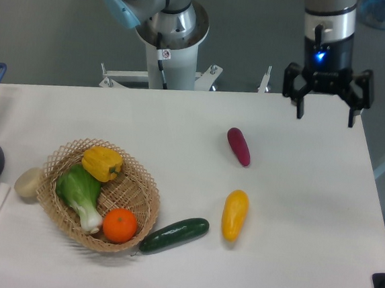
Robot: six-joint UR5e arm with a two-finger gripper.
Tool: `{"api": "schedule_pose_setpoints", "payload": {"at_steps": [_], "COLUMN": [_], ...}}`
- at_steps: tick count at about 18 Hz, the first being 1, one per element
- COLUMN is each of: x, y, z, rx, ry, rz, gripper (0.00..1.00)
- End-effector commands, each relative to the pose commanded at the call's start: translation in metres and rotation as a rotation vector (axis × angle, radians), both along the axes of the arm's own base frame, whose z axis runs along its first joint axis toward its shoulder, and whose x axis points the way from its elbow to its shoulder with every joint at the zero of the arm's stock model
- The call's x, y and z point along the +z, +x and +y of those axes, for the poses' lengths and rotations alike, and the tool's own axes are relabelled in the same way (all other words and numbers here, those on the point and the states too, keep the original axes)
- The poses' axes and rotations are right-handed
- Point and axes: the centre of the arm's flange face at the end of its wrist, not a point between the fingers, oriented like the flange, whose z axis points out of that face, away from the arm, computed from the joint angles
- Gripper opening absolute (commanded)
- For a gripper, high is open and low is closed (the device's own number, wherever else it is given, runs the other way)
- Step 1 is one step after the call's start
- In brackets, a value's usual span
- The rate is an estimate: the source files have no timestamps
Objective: Pick up the mango from the table
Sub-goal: 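Lower the open gripper over the yellow mango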
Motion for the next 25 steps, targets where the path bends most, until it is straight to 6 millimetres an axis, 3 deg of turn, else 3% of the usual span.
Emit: {"api": "schedule_pose_setpoints", "payload": {"at_steps": [4,9,12,19,25], "x": [-0.021,-0.047,-0.077,-0.174,-0.207], "y": [0.008,0.003,0.003,-0.011,-0.007], "z": [0.031,0.045,0.057,0.090,0.099], "rx": [0.033,0.105,0.096,0.085,0.061], "ry": [0.026,0.035,-0.008,-0.189,-0.216], "rz": [-0.051,-0.103,-0.134,-0.180,-0.217], "gripper": [1.00,1.00,1.00,1.00,1.00]}}
